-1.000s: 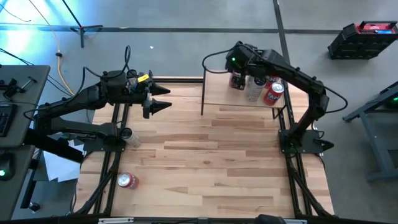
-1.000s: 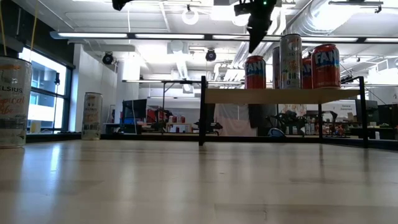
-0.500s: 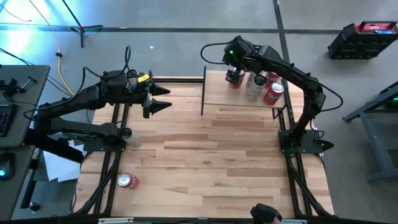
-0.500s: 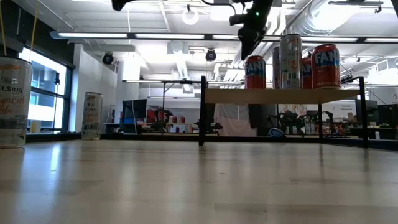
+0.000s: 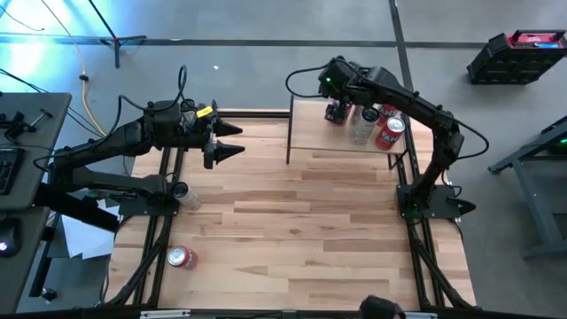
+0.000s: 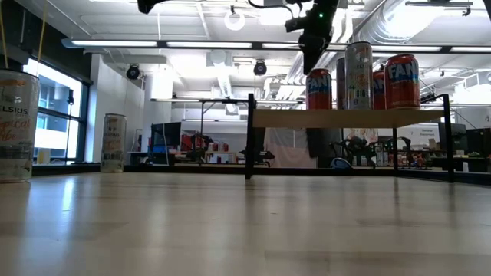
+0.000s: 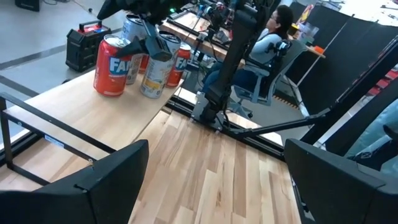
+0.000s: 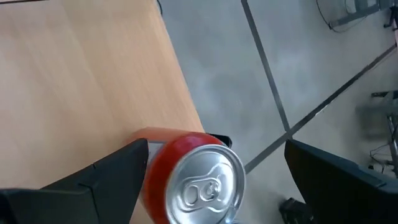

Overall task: Place canned beverage on shelf
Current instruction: Put the orange soda can on the shelf

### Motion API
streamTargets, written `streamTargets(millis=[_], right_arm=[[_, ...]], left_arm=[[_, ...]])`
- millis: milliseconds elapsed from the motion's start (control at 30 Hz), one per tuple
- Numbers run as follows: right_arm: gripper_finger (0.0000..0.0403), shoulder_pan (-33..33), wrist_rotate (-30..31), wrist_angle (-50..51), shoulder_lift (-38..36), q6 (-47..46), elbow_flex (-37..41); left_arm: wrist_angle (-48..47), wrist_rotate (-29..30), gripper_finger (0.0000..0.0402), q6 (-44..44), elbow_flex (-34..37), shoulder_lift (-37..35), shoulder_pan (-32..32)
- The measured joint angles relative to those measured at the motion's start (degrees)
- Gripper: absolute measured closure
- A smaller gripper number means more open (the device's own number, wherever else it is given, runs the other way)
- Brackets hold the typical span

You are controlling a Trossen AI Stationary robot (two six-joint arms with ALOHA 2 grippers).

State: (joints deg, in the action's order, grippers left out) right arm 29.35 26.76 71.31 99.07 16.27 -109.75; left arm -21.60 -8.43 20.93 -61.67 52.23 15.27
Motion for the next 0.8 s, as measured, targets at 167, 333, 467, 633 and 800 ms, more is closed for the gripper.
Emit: streamTargets(millis=[167, 333, 467, 633, 800], right_arm=[[0.0041, -1.9, 1.5, -0.3, -1.0, 0.8, 0.0], [0.0041, -2.9, 3.5, -0.4, -3.9, 0.8, 0.0], [0.0041, -2.9, 7.2, -0.4, -5.9, 0.7, 0.0], [0.0041, -4.0, 8.1, -1.2, -7.6, 0.3, 0.0], [0.0041, -2.1, 10.2, 0.6, -6.9, 0.2, -0.1]], left_arm=[[0.0, 0.0, 0.0037, 0.0, 0.0, 0.0, 0.0], [0.3, 0.0, 0.0037, -0.7, 0.0, 0.0, 0.0], [0.6, 0.0, 0.0037, -1.4, 0.0, 0.0, 0.0], [-0.3, 0.0, 0.0037, 4.2, 0.0, 0.9, 0.0], [-0.1, 0.0, 0.0037, 5.4, 0.0, 1.0, 0.0]])
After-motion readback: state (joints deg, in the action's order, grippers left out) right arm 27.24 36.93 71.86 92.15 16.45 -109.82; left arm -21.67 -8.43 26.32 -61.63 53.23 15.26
